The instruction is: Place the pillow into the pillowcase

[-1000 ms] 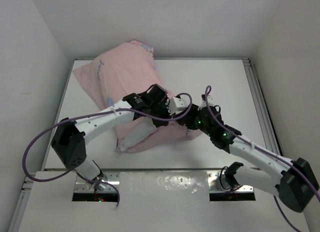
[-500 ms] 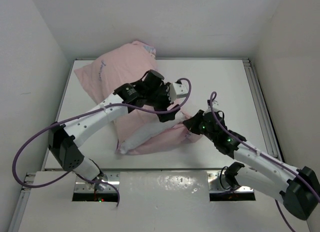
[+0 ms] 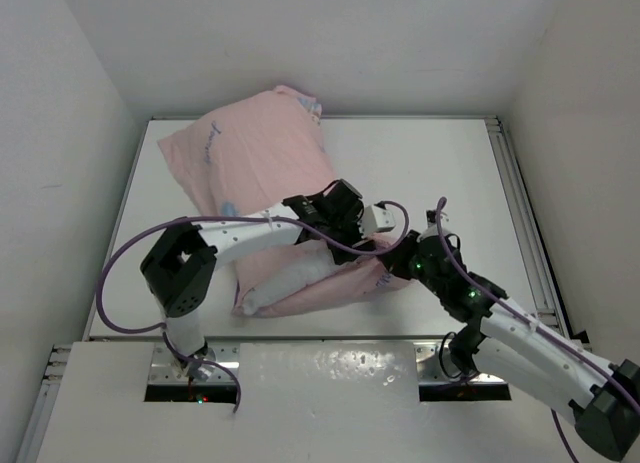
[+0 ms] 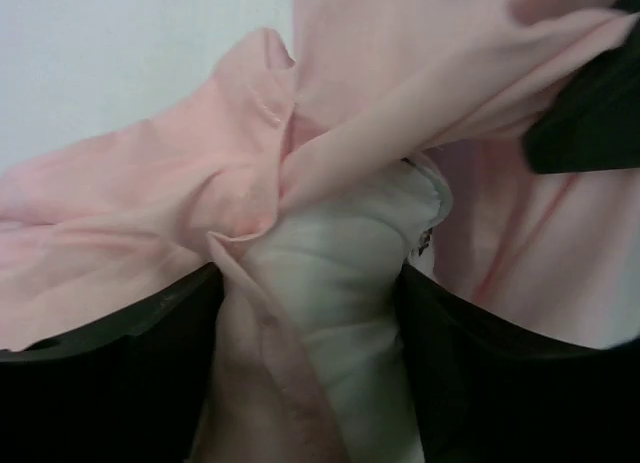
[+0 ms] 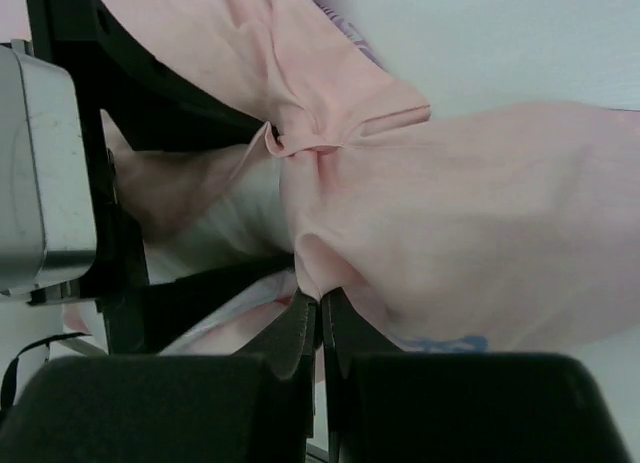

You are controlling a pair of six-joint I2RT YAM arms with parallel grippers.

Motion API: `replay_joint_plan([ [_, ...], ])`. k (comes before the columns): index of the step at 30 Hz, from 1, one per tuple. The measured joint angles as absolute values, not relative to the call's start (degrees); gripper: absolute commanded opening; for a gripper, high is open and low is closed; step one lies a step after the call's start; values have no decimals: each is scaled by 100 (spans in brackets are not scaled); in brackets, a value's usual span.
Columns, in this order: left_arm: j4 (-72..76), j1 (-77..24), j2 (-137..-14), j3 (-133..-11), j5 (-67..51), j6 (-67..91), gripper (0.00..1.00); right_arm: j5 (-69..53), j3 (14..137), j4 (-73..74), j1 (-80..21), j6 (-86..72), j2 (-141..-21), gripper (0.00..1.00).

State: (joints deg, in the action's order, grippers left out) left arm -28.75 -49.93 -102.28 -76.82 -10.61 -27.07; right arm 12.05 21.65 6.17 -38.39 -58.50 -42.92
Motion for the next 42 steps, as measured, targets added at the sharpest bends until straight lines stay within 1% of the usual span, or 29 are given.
replay_joint_plan([
  [3,-2432,-5006,-10189,-7485,-690,-2801,56,1179,1990,650,-3732,-5824,-3964,0],
  [5,-2228,-5006,-10191,-7437,-456,-2768,56,1098,1826,510,-3656,-5743,-3822,0],
  [7,-2132,-5006,-10193,-7430,-287,-2665,59,895,1693,239,-3607,-5605,-3815,0],
  [8,-2093,-5006,-10202,-7432,-220,-2609,63,762,1651,86,-3592,-5524,-3850,0],
  [11,-2029,-5006,-10291,-7494,-32,-2394,69,311,1629,-410,-3559,-5330,-4049,0],
  [15,-2121,-4980,-10641,-7891,123,-2141,72,-443,1629,-1135,-3529,-5030,-4342,0],
  [18,-2338,-4925,-10895,-8246,99,-1990,75,-781,1632,-1376,-3463,-4849,-4388,0],
  [21,-2644,-4757,-10949,-8573,-198,-1817,80,-963,1632,-1468,-3358,-4755,-4366,0],
  [22,-2738,-4661,-10947,-8698,-375,-1756,87,-1000,1632,-1507,-3280,-4755,-4342,0],
  [24,-2945,-4438,-10919,-8960,-735,-1662,98,-1070,1632,-1612,-3070,-4781,-4276,0],
  [25,-3052,-4311,-10871,-9094,-937,-1619,100,-1081,1632,-1667,-2956,-4799,-4257,0],
  [29,-3347,-3811,-10422,-9564,-1686,-1553,99,-1205,1833,-1614,-2359,-4893,-4418,0],
  [30,-3358,-3686,-10213,-9620,-1881,-1555,94,-1262,1994,-1592,-2217,-4932,-4580,0],
  [31,-3363,-3610,-10005,-9644,-2036,-1555,59,-1328,2154,-1568,-2108,-4956,-4733,0],
  [32,-3369,-3562,-9745,-9642,-2259,-1562,38,-1422,2327,-1546,-2018,-4980,-4877,0],
  [33,-3371,-3555,-9520,-9627,-2462,-1605,25,-1509,2523,-1535,-1953,-5004,-5026,0],
  [34,-3358,-3605,-9275,-9583,-2683,-1697,16,-1588,2724,-1522,-1907,-5019,-5166,0],
  [35,-3369,-3706,-9045,-9513,-2871,-1791,16,-1667,2908,-1509,-1879,-5037,-5277,0],
  [36,-3387,-3813,-8875,-9439,-3022,-1894,16,-1730,3072,-1494,-1855,-5052,-5365,0],
  [37,-3356,-3966,-8724,-9310,-3153,-1990,20,-1782,3179,-1494,-1850,-5063,-5417,0],
  [38,-3363,-4086,-8624,-9164,-3232,-2060,29,-1833,3267,-1494,-1850,-5083,-5452,0],
  [39,-3356,-4215,-8571,-8984,-3284,-2119,46,-1870,3310,-1494,-1852,-5100,-5461,0],
  [40,-3356,-4318,-8562,-8820,-3339,-2130,54,-1907,3336,-1494,-1857,-5113,-5461,0],
  [41,-3328,-4381,-8606,-8648,-3339,-2126,60,-1951,3347,-1490,-1861,-5131,-5459,0],
  [42,-3334,-4401,-8700,-8495,-3315,-2123,69,-1979,3347,-1483,-1863,-5144,-5459,0],
])
